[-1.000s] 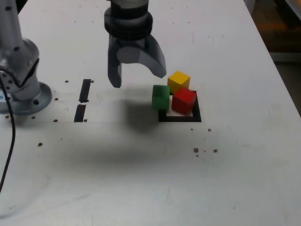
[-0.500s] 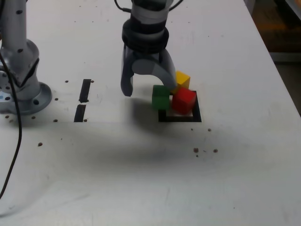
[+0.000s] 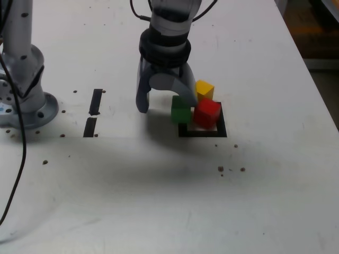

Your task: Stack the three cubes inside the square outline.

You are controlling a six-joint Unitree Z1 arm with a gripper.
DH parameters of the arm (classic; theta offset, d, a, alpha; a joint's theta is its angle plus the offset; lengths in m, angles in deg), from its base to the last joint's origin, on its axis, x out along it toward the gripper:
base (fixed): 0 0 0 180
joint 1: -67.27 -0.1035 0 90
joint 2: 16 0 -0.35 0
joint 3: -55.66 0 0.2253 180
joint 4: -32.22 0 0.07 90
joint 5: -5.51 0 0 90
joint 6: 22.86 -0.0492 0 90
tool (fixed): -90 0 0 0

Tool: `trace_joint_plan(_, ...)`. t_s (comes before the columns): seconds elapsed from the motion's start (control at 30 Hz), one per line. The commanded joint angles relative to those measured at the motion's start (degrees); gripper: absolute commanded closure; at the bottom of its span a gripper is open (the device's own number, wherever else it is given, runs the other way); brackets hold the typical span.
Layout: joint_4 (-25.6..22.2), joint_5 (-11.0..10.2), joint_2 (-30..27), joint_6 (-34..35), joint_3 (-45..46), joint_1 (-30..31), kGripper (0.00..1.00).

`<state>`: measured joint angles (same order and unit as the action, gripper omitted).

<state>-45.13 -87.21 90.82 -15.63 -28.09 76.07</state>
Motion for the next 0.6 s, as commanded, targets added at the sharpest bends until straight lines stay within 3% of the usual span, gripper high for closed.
trace_joint_plan(0.0,0.1,-0.1,0.3,-0.1,0.1,-0.1,0.08)
trace_joint_plan(0.57,1.5,-0.1,1.7,-0.1,0.2,-0.1,0.08)
